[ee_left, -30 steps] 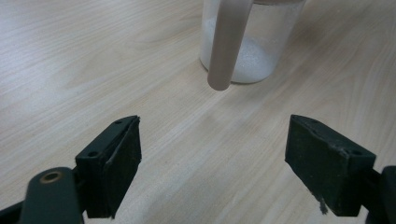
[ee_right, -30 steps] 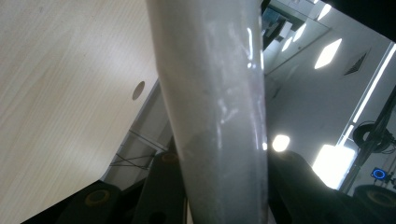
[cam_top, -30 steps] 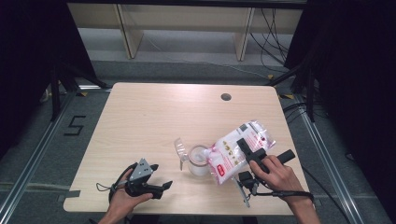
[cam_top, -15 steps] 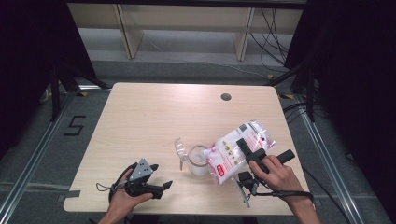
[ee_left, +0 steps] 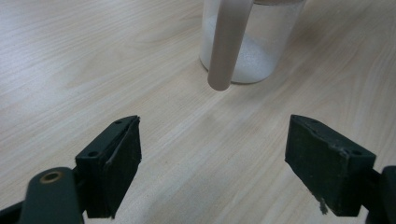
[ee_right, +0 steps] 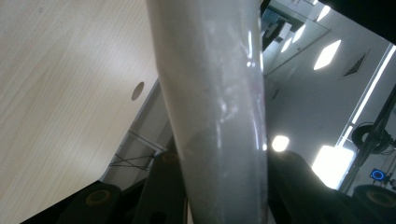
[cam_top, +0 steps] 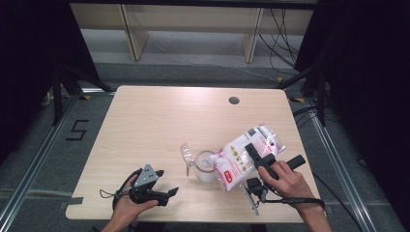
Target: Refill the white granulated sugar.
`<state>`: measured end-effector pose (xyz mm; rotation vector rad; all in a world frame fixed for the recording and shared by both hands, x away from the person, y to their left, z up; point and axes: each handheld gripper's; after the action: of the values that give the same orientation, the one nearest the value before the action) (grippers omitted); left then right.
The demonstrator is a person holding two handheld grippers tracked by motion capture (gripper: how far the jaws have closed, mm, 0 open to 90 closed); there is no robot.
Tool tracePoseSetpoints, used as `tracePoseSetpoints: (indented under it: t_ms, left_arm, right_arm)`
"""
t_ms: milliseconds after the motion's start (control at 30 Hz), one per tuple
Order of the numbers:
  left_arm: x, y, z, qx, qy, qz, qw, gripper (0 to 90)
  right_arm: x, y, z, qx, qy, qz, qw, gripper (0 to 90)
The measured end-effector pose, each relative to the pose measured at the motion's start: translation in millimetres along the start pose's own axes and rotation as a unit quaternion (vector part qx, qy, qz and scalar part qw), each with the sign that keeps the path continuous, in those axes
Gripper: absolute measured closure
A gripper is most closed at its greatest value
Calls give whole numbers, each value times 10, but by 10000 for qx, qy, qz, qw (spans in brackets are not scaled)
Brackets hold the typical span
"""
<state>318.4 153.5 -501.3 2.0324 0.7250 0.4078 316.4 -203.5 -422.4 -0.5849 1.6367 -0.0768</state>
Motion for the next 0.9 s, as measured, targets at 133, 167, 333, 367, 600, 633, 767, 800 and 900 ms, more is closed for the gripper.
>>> tracePoseSetpoints:
  t_ms: [133, 167, 333, 367, 600, 633, 767, 800, 900]
  left_arm:
    - [1, 0, -1, -3, 5, 3, 10000, 180]
    - [1, 0, -1, -3, 5, 3, 10000, 181]
    - [1, 1, -1, -1, 7, 4, 10000, 181]
    - [1, 0, -1, -2, 5, 4, 10000, 181]
    - [4, 1, -4, 8, -13, 11, 10000, 181]
    - [3, 1, -3, 5, -10, 7, 10000, 180]
    - [2, 0, -2, 0, 2, 7, 10000, 181]
    - [6, 1, -4, 5, -23, 16, 10000, 180]
    - [-2, 0, -3, 10, -3, -55, 10000, 180]
  right_arm:
    - [-5, -2, -1, -7, 5, -2, 10000, 755]
    - [-5, -2, -1, -7, 5, -2, 10000, 755]
    - [-6, -5, 0, -20, -1, -15, 10000, 755]
    - [-6, -5, 0, -20, -1, -15, 10000, 755]
    - [-7, -5, 1, -21, 2, -12, 10000, 757]
    - [-8, -5, 0, -19, 7, -3, 10000, 757]
    - [-8, -5, 0, -19, 10, -5, 10000, 758]
    - [-7, -6, 0, -19, 8, -2, 10000, 759]
    - [-6, -6, 1, -20, 7, -6, 10000, 760]
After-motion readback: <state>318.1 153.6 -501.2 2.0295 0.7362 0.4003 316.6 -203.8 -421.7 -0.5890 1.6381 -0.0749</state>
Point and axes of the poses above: each handheld gripper's, and its own axes: z roughly forward along the jaws, y roughly out of its top, x roughly to its left, and after that the axes turned 6 degrees about z, right-handed
